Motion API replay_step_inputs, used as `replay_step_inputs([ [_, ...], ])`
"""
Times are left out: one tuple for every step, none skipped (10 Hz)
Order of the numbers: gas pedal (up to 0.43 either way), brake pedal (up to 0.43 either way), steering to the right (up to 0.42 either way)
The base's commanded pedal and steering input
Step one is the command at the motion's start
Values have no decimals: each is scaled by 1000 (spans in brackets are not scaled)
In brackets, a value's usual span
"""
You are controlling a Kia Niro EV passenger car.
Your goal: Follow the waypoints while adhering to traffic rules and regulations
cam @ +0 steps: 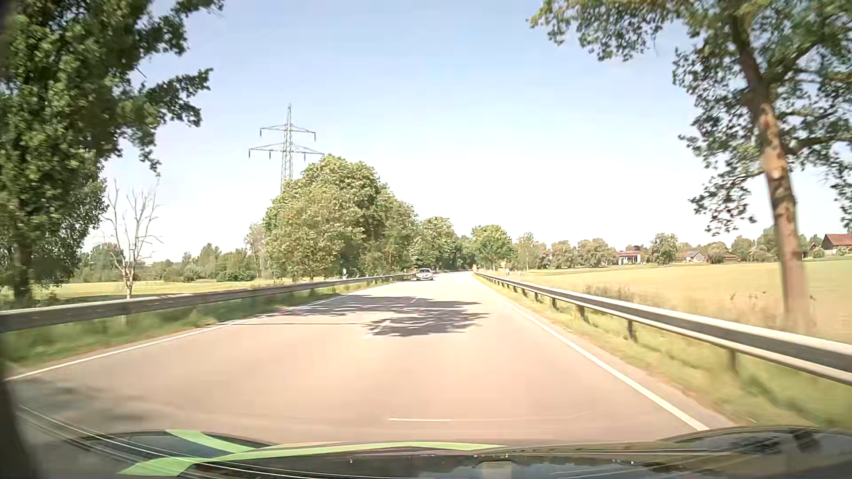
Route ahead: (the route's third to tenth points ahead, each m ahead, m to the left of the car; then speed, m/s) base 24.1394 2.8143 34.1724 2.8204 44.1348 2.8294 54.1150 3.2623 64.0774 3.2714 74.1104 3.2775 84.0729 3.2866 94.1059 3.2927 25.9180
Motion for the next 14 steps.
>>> replay_step_inputs([
  [331,0,-2],
  [331,0,-2],
  [331,0,-2],
  [331,0,-2],
  [331,0,-2],
  [331,0,-2],
  [331,0,-2],
  [331,0,-2],
  [331,0,-2],
  [331,0,-2],
  [319,0,-2],
  [311,0,-2],
  [287,0,-2],
  [280,0,-2],
])
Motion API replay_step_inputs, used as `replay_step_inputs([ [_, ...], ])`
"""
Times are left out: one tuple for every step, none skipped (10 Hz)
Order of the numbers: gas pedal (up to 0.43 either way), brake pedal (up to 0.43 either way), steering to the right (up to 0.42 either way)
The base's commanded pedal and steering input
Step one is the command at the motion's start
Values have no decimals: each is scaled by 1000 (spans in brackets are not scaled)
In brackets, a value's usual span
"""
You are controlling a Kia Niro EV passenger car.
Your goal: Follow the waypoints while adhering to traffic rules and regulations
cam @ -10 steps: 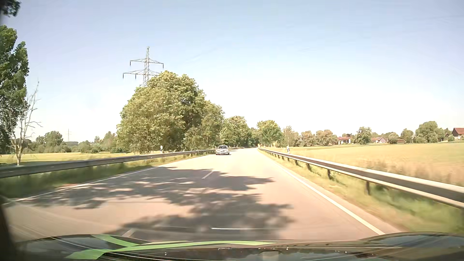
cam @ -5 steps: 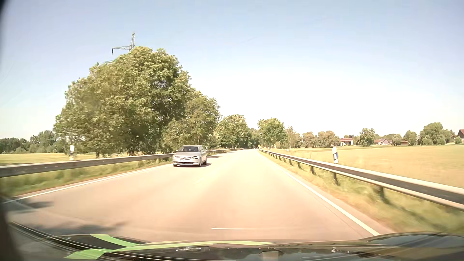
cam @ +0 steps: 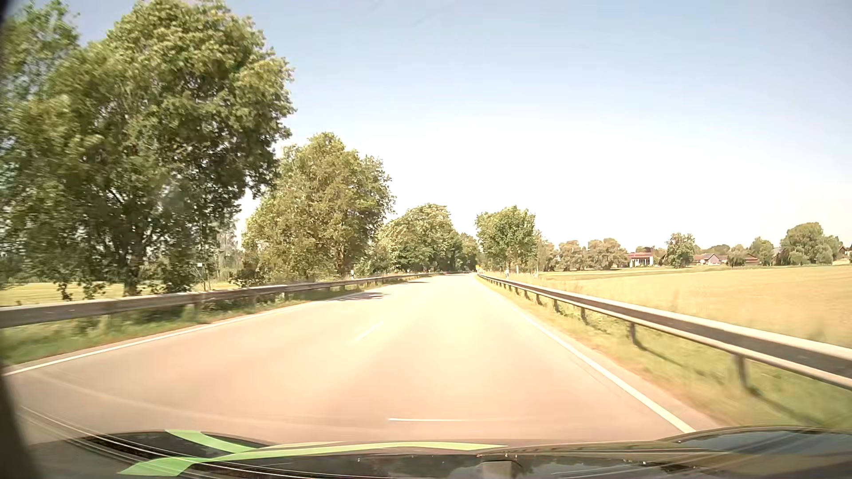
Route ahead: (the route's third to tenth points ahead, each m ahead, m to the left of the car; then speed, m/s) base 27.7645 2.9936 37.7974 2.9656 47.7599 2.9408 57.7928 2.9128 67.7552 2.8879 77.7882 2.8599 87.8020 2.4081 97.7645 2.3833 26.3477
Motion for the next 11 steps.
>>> replay_step_inputs([
  [280,0,-2],
  [268,0,-2],
  [268,0,-2],
  [268,0,-2],
  [268,0,-2],
  [260,0,-1],
  [260,0,-1],
  [260,0,-1],
  [248,0,-1],
  [228,0,-1],
  [228,0,-1],
])
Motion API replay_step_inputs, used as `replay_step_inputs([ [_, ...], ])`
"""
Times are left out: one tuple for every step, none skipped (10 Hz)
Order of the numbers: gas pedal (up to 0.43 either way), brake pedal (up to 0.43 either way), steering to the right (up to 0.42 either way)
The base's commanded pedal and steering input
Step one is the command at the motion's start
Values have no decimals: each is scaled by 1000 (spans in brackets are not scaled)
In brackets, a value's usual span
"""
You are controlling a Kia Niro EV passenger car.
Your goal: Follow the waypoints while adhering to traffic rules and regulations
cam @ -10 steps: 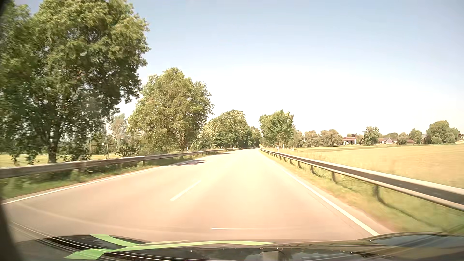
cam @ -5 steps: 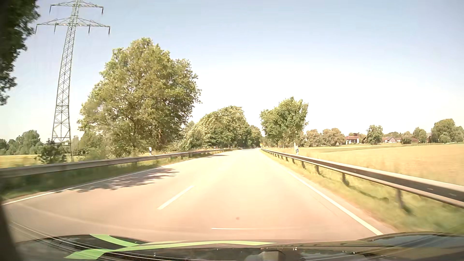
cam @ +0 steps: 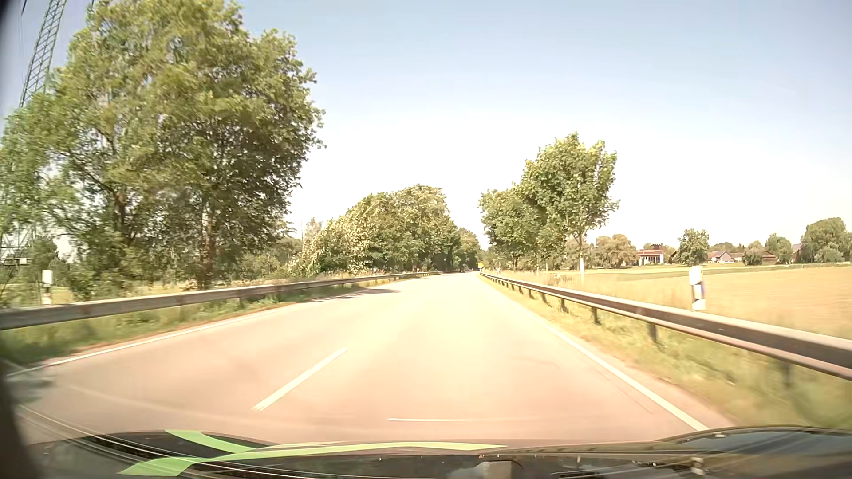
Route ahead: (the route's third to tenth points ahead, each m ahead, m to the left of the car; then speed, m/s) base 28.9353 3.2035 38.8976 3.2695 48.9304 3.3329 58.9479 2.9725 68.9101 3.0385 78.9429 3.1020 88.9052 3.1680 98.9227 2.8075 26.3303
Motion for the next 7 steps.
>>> replay_step_inputs([
  [220,0,-1],
  [220,0,0],
  [220,0,0],
  [220,0,0],
  [220,0,0],
  [220,0,1],
  [220,0,1],
])
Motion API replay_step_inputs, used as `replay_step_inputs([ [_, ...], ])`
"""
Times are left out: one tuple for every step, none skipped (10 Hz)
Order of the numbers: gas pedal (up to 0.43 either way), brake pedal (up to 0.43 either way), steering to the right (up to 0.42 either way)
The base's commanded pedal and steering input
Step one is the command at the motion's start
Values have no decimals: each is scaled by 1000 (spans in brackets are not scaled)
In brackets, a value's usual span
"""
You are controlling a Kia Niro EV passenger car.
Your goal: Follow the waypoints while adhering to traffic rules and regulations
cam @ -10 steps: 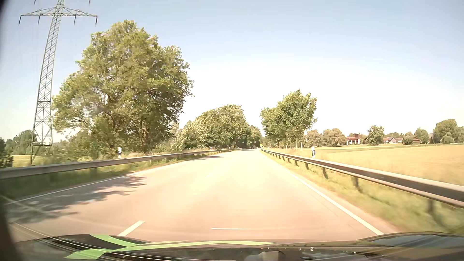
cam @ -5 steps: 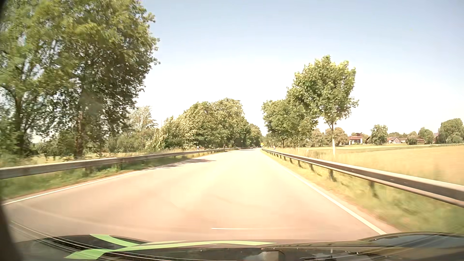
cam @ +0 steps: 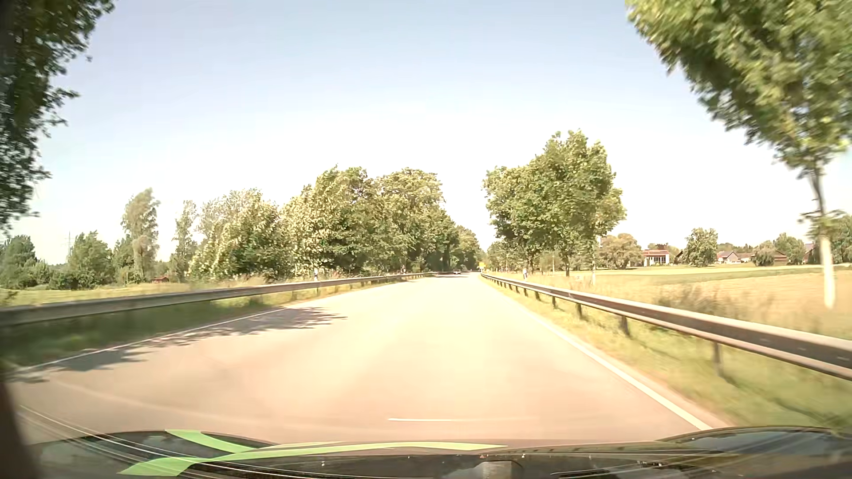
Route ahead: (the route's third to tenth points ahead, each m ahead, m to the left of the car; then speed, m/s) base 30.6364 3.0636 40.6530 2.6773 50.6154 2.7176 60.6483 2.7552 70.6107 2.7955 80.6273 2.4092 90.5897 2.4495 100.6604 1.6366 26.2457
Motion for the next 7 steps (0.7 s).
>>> replay_step_inputs([
  [220,0,1],
  [220,0,1],
  [220,0,1],
  [220,0,1],
  [220,0,1],
  [220,0,1],
  [209,0,1],
])
